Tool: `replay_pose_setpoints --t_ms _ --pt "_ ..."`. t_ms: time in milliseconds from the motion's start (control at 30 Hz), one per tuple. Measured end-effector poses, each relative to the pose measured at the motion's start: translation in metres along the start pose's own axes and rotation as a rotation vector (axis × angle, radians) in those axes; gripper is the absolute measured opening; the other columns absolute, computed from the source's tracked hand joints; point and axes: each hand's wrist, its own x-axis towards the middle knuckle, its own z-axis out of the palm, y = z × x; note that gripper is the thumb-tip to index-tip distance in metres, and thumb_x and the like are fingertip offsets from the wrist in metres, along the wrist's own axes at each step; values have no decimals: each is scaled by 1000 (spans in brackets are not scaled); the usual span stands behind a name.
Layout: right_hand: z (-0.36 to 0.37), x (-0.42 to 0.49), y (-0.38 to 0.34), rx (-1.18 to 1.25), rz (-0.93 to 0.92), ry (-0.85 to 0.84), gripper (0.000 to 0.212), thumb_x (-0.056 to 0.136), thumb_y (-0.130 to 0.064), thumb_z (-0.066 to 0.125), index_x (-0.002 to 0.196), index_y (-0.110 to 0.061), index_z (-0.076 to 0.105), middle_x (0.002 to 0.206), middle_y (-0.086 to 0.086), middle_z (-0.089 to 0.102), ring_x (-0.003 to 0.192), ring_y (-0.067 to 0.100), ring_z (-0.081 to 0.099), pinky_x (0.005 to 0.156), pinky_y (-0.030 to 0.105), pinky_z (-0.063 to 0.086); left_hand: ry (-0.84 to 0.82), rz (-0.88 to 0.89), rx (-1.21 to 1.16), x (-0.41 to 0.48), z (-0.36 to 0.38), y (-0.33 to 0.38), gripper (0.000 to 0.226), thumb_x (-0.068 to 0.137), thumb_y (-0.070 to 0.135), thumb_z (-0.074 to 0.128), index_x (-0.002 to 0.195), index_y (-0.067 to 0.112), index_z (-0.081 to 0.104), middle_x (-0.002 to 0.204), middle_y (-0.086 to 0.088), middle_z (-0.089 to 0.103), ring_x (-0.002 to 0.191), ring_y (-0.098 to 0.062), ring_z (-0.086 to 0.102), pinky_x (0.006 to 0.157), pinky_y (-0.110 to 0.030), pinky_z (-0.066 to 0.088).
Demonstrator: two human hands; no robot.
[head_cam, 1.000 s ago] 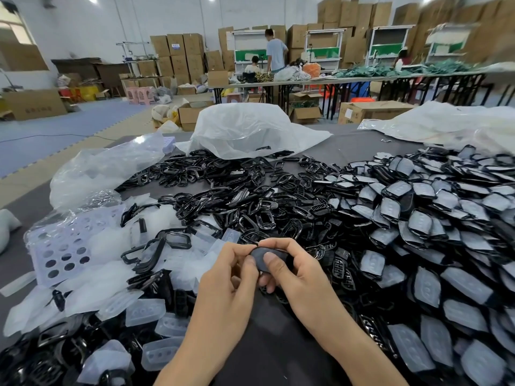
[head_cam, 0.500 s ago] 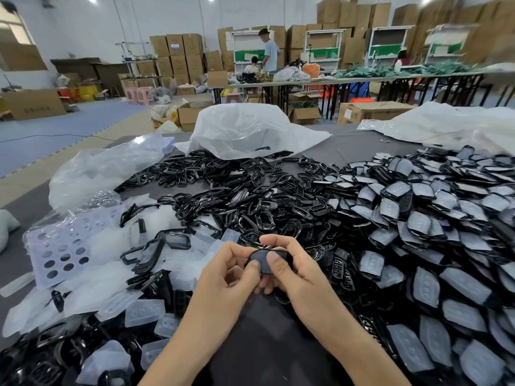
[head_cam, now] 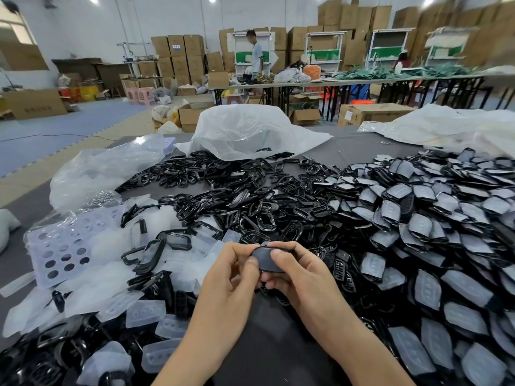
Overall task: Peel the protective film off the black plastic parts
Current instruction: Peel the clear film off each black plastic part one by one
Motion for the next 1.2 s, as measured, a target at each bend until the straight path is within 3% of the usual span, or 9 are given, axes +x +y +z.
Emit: replay_pose_setpoints --t_ms 267,400,533,633,700,900,1033,1133,1200 --pt "-2 0 0 -62 18 -11 15 90 -7 70 81 -18 74 68 10 67 58 17 64 57 23 53 -52 78 126 -2 0 -3 26 100 15 54 95 39 61 76 4 68 72 -27 63 73 -48 54" --pt "-5 0 -3 -129 17 2 23 89 -4 71 74 -21 73 71 8 69 59 16 64 57 23 52 -65 136 204 -2 0 -4 16 98 33 50 103 44 62 82 12 70 72 -18 65 71 -38 54" --pt "-6 1 -5 -155 -38 97 26 88 -11 72 67 -25 67 73 4 67 62 13 62 59 23 51 -8 223 367 -5 -2 -6 21 101 43 44 117 51 54 99 22 66 81 -5 64 67 -12 48" --pt "-7 2 -4 -109 -46 166 24 89 -10 71 69 -21 61 66 2 61 59 12 56 64 28 49 -56 380 675 -8 -3 -3 25 103 33 42 122 45 50 100 38 55 81 15 54 66 -4 41" --pt "-8 3 -3 -91 -46 212 31 89 -8 69 64 -24 59 65 1 59 59 11 54 65 29 48 -137 434 766 -10 0 -2 29 98 28 45 124 41 51 103 33 57 77 13 52 62 -6 41" --pt "-12 3 -5 -27 -61 253 42 87 -6 68 53 -27 55 62 -3 55 54 8 55 57 19 52 -317 416 681 -20 14 -1 42 90 24 48 128 43 54 86 18 62 55 9 43 53 -3 28" --pt "-13 4 -6 13 -65 199 41 87 -7 69 54 -27 55 63 -3 59 58 10 58 55 18 51 -114 393 507 -17 8 -4 36 93 29 48 121 48 59 73 23 56 51 2 43 52 -7 33" --pt "-12 5 -3 -1 -40 164 39 88 -9 69 56 -27 56 68 -3 65 59 10 62 58 20 52 26 209 297 -8 3 -7 24 99 38 43 115 48 58 65 -1 55 51 -19 47 48 -31 41" --pt "-10 4 -2 -27 -33 121 36 88 -12 71 59 -27 57 69 -1 66 59 9 61 59 21 53 45 91 192 -5 1 -5 21 98 38 46 113 43 59 68 -4 58 59 -26 52 54 -34 45"
